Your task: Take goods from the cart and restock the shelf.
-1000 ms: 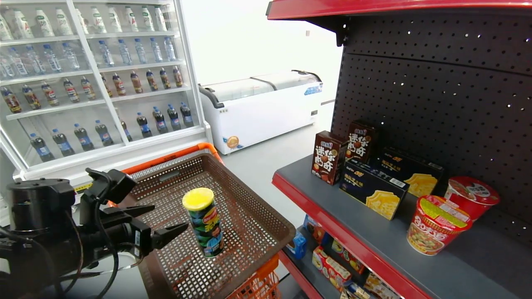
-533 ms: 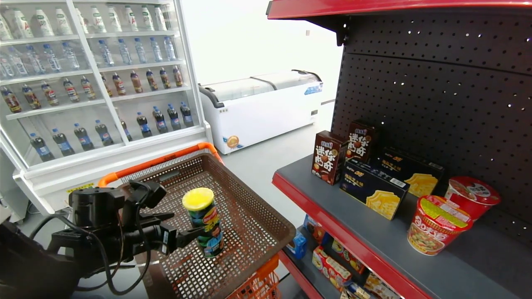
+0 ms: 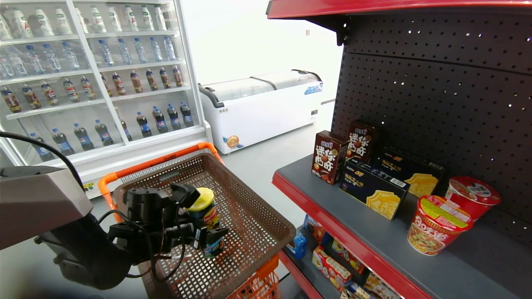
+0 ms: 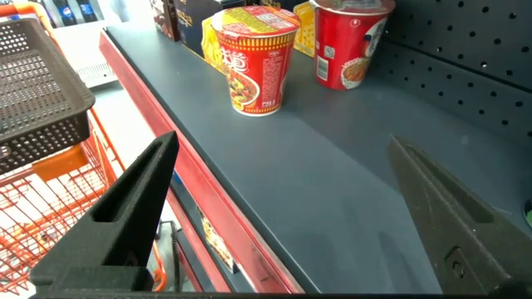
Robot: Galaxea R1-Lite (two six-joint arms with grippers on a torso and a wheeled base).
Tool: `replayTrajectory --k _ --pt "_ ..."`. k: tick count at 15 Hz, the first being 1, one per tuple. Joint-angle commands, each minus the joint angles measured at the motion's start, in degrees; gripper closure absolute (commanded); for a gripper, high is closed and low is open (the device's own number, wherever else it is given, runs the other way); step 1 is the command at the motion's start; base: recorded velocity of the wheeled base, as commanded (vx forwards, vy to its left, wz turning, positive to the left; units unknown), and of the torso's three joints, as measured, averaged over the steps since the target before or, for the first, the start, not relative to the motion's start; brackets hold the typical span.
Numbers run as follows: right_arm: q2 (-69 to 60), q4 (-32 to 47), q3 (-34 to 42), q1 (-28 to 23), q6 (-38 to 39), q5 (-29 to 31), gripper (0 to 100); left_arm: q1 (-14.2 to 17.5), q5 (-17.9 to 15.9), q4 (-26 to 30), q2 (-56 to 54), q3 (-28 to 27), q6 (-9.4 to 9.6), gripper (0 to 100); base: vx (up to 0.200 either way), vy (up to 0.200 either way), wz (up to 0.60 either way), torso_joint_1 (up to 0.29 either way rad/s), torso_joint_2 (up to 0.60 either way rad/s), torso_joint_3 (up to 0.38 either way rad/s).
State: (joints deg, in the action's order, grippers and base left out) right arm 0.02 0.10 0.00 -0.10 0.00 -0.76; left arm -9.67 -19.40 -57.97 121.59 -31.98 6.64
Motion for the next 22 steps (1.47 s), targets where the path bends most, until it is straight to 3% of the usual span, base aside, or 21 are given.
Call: replayTrajectory --k 1,8,9,14,16,19,20,21,22 --pt "0.06 -0.01 0.00 0.01 0.00 -0.04 0 -0.70 0.76 0.05 4.36 -3.27 0.04 0 0.000 0.000 0.00 0.000 0.00 0.000" --pt "0.06 -0.01 0.00 0.01 0.00 -0.04 0 -1.41 0.76 0.05 6.82 -9.42 0.04 0 0.000 0.000 0.00 0.000 0.00 0.000" --pt "0.06 -0.01 0.00 0.01 0.00 -0.04 0 -1.76 1.38 -0.04 6.73 -9.16 0.04 100 0.000 0.000 0.00 0.000 0.00 0.000" --pt "0.06 -0.01 0.00 0.01 0.00 -0.04 0 -0.09 1.90 0.13 -6.01 -1.51 -0.32 100 0.000 0.000 0.00 0.000 0.00 0.000" --pt "0.06 -0.01 0.00 0.01 0.00 -0.04 0 0.26 3.93 1.63 -16.30 0.86 -1.19 100 0.000 0.000 0.00 0.000 0.00 0.000" --pt "0.06 -0.01 0.00 0.01 0.00 -0.04 0 0.70 7.00 9.01 -32.20 2.53 -4.71 100 0.000 0.000 0.00 0.000 0.00 0.000" --pt "0.06 -0.01 0.00 0.01 0.00 -0.04 0 0.70 7.00 9.01 -32.20 2.53 -4.71 100 0.000 0.000 0.00 0.000 0.00 0.000" --pt "0.06 -0.01 0.00 0.01 0.00 -0.04 0 2.90 6.65 18.15 -44.16 5.43 -5.59 100 0.000 0.000 0.00 0.000 0.00 0.000" --pt "0.06 -0.01 0.00 0.01 0.00 -0.04 0 2.90 6.74 22.72 -49.96 7.19 -6.12 100 0.000 0.000 0.00 0.000 0.00 0.000"
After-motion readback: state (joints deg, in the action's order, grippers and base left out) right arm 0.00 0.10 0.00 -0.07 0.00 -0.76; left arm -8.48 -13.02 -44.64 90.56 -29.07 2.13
